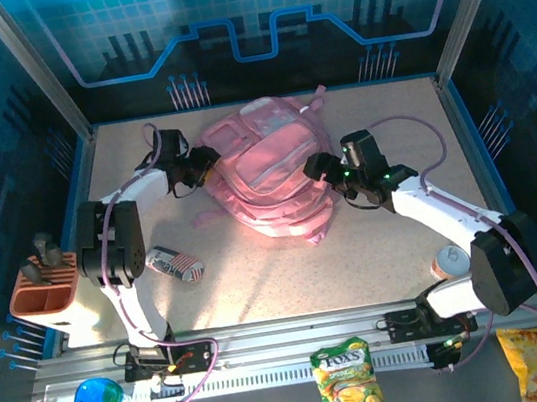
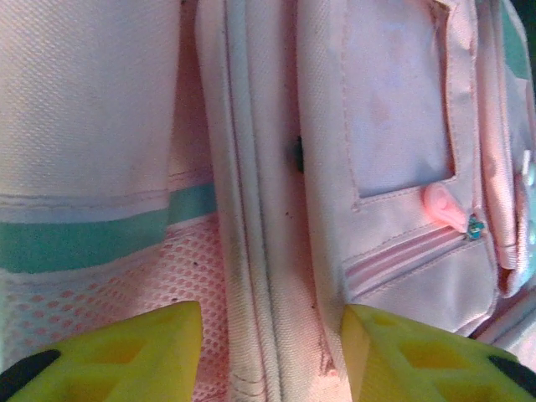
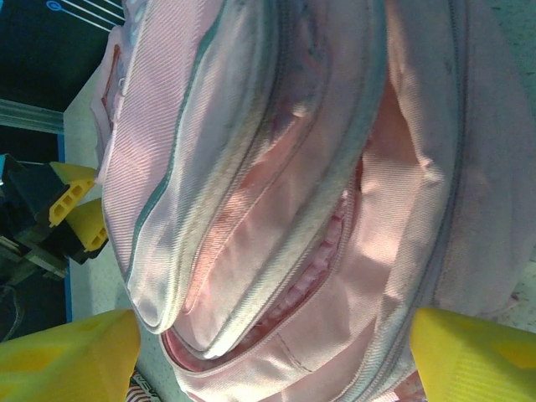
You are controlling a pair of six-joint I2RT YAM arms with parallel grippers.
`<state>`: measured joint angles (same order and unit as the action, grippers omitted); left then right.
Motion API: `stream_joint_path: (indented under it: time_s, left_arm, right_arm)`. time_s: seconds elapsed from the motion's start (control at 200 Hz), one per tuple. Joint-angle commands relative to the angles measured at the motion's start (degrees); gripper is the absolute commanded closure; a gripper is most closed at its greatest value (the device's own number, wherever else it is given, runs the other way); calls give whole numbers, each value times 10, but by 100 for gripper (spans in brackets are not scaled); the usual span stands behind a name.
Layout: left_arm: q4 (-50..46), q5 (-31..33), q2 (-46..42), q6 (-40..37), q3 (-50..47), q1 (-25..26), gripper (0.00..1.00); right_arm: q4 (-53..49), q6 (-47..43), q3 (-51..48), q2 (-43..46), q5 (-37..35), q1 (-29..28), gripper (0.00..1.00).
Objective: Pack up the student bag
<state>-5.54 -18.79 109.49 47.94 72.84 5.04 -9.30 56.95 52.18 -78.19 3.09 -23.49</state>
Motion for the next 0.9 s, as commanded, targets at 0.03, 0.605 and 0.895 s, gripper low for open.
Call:
stream_joint_path:
  time_s: [0.03, 0.605, 0.895]
  left_arm:
    - [57, -42, 22, 30, -13, -4, 54]
    - [132, -102, 28, 58, -37, -6, 87]
    - [139, -99, -44, 67, -105, -6, 100]
  right_arm:
    - [17, 1, 12, -5, 6, -17, 16]
    - [50, -20, 95, -140, 51, -20, 27]
    - [31, -59, 169, -227, 79, 19, 31]
